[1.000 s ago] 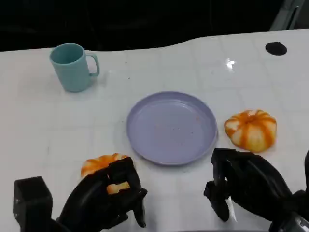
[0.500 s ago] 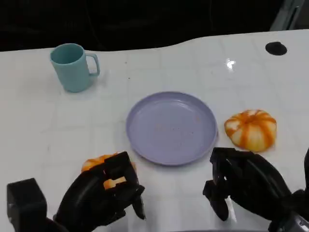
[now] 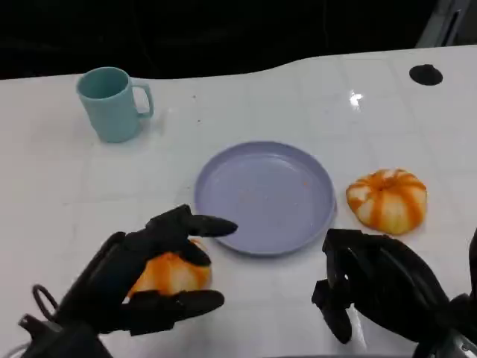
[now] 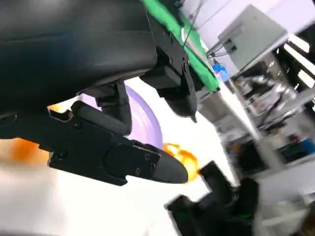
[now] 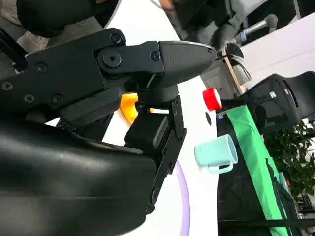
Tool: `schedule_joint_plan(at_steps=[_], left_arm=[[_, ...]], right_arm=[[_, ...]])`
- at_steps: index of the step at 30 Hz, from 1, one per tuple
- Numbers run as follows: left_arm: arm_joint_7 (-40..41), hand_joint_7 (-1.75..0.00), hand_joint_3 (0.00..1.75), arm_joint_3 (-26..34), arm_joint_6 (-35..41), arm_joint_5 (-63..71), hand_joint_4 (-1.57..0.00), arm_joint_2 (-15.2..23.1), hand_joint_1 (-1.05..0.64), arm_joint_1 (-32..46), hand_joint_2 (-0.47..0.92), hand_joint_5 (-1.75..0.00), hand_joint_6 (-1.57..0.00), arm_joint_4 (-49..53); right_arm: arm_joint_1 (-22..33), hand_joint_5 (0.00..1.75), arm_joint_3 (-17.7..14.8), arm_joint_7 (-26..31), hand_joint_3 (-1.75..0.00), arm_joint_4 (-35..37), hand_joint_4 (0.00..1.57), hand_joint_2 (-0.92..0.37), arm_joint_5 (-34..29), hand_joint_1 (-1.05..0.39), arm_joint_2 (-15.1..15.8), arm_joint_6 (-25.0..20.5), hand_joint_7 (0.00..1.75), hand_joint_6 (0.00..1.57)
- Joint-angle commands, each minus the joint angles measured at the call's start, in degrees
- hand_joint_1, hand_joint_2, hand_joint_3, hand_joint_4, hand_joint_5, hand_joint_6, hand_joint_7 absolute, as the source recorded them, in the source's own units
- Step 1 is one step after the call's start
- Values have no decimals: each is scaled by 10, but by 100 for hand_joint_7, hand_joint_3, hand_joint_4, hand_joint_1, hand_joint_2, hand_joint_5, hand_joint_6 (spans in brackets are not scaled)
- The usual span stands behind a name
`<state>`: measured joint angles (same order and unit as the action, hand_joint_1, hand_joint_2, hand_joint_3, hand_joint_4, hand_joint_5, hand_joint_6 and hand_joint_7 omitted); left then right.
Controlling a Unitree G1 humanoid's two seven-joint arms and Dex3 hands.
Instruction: Grasp the bread from the table and place it into the plate.
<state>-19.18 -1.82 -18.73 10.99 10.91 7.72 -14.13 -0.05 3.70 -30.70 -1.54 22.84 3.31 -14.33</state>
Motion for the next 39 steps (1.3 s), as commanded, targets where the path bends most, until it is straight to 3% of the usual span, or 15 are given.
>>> schedule_joint_plan(at_steps=[1,11,15,20,34,37,39], left_arm=[[24,-9,9,18,17,124,-27,62,-67,4,92,-73,-39,-59],[-40,0,5,-20,140,365,-21,127,-75,-14,92,-45,-30,-151],[-53,0,2,-41,159,400,-29,136,-73,-37,92,-32,-31,-133],[-69,0,1,-86,196,430,-32,129,-73,-83,92,-25,-29,-59],[0,-1,0,-167,206,417,-38,110,-69,-187,91,-18,-32,192],[19,-3,0,-175,194,395,-44,107,-63,-201,91,-19,-37,242],[42,-4,0,-171,173,367,-54,102,-47,-206,90,-27,-46,278]], right_arm=[[6,162,1,3,-34,-4,128,-92,-7,-93,1,11,154,110],[26,163,3,10,-35,-35,127,-92,-4,-93,4,-3,153,111],[27,164,2,8,-35,-38,127,-92,0,-92,5,-6,154,110],[21,163,3,9,-33,-32,127,-92,0,-93,4,-6,153,110],[9,162,0,-4,-35,-15,127,-92,-5,-93,8,9,153,110],[10,162,-1,-2,-36,-16,128,-92,-4,-92,8,7,153,110],[10,163,-2,-1,-36,-17,128,-92,-3,-92,8,4,153,110]])
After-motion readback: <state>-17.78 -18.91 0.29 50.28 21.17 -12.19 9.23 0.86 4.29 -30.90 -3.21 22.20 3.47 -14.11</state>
